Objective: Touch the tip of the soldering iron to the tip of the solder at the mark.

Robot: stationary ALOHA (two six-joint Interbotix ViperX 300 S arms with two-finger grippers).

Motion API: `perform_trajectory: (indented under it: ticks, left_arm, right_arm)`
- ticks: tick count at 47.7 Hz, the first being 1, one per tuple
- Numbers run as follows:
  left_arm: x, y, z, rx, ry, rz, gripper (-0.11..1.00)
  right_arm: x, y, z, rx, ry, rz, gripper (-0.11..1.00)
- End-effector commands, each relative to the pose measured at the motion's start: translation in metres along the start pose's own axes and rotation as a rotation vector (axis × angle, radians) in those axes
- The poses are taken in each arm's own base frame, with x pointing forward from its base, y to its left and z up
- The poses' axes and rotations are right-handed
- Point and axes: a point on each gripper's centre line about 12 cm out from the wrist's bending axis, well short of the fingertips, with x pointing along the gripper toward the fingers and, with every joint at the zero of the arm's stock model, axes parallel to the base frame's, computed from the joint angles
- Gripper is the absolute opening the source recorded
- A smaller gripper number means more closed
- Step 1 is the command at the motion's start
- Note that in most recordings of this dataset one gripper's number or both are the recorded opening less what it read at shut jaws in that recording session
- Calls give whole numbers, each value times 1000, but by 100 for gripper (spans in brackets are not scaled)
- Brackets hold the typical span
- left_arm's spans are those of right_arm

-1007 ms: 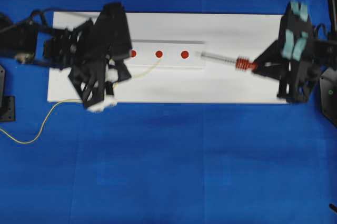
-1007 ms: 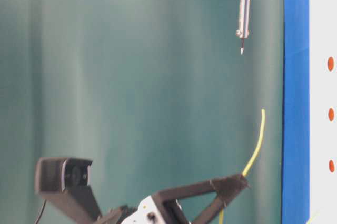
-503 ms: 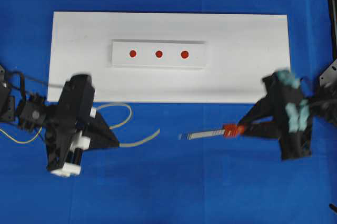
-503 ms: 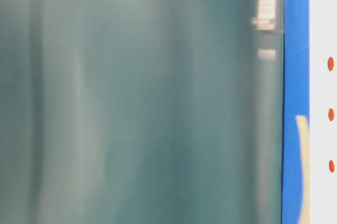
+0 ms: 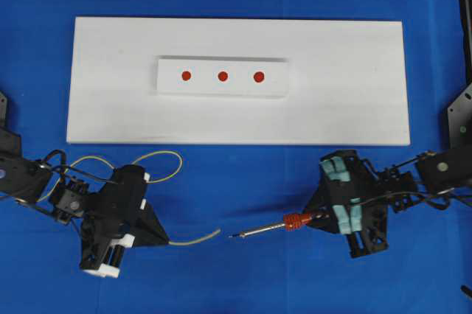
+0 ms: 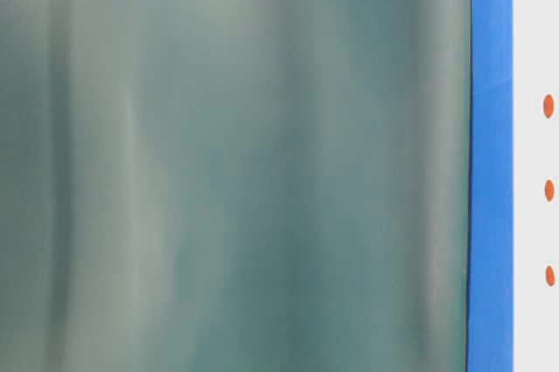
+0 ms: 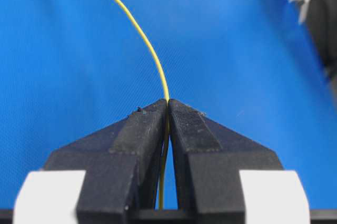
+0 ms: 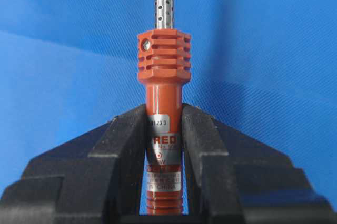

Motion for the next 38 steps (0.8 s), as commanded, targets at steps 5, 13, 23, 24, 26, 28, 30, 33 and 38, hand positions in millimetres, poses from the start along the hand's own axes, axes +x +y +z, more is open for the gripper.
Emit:
perform_trajectory:
  ticks: [5,13,23,24,26,28,30,33,38]
  left_arm:
    - [12,-1,-7,5,15,-2,2]
    - [13,-2,-8,10,21,-3,2]
    - [13,-2,-8,8,31,1,4]
    - [13,-2,-8,5,32,1,7]
    - [11,-3,-5,2,32,2,16]
    - [9,-3,-3,2,35,3,28]
    - [5,-5,1,4,35,3,41]
    - [-3,-8,10,15,33,2,59]
    - [-24,-8,30,20,34,19,85]
  right_arm:
    - [18,10,0,12,-7,19,6]
    - [26,20,-5,18,-8,36,6]
    - [26,23,-3,19,-12,42,16]
    - [26,22,-3,20,-12,41,21]
    - [26,23,-1,20,-18,43,31]
    - [25,23,2,21,-25,46,43]
    - [22,25,6,22,-36,51,57]
    - [15,26,12,18,-48,54,74]
    - [-5,23,28,24,-65,47,89]
